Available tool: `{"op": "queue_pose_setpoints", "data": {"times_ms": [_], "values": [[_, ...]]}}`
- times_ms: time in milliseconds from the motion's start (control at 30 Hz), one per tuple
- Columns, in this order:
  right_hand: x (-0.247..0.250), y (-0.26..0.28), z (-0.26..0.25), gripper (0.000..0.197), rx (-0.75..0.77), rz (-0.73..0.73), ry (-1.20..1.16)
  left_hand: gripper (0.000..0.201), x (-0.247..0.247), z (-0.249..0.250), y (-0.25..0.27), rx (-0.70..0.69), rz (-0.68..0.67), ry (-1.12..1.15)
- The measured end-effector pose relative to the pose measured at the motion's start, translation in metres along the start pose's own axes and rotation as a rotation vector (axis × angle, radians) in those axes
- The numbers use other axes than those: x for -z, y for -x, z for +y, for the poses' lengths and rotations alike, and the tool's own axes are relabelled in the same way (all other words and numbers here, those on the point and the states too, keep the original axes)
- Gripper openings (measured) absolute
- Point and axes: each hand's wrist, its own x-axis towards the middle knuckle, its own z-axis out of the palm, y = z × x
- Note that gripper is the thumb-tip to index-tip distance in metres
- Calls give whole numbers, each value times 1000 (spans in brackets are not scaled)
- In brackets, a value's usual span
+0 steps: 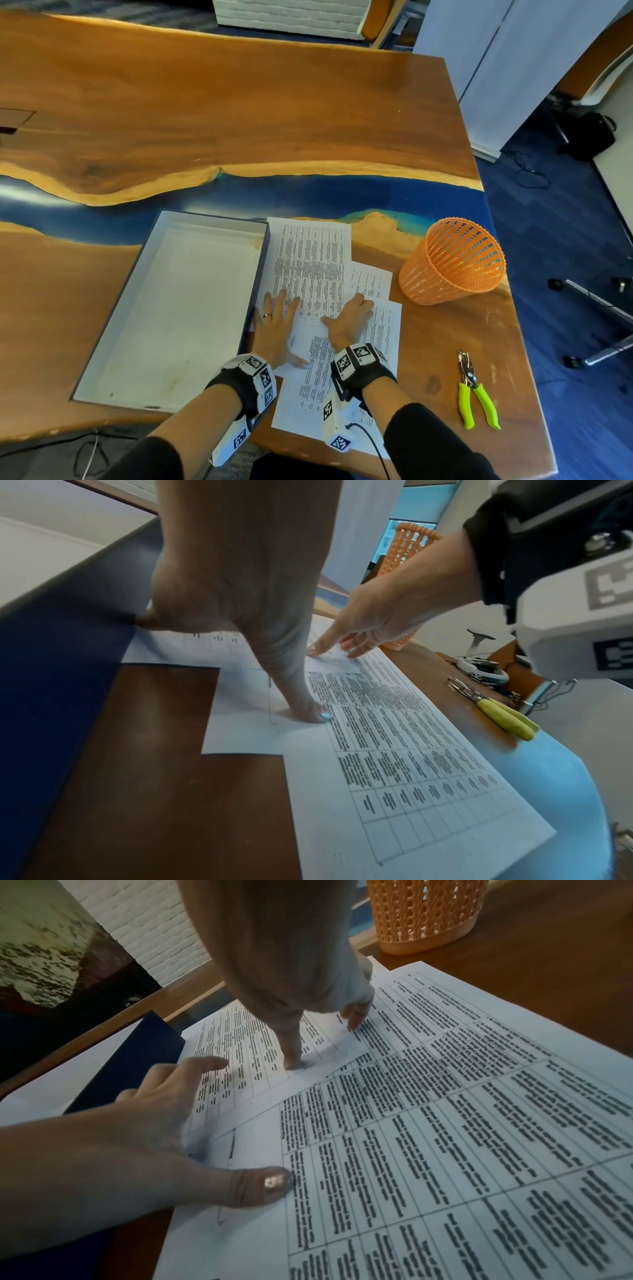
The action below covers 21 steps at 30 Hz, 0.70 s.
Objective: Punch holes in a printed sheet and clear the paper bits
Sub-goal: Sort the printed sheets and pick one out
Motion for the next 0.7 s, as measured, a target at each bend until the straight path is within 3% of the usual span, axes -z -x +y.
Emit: {"op": "queue_pose_setpoints", "data": {"times_ms": [133, 300, 700], "values": [[0, -2, 1, 76, 17, -40, -70, 141, 4, -1, -1, 31, -79, 69], [3, -9, 1, 84, 5, -22, 1, 141, 3, -5, -2, 49, -116, 64], [3, -36, -7, 57, -74, -85, -113, 142, -4, -10, -4, 29, -118, 126]]}}
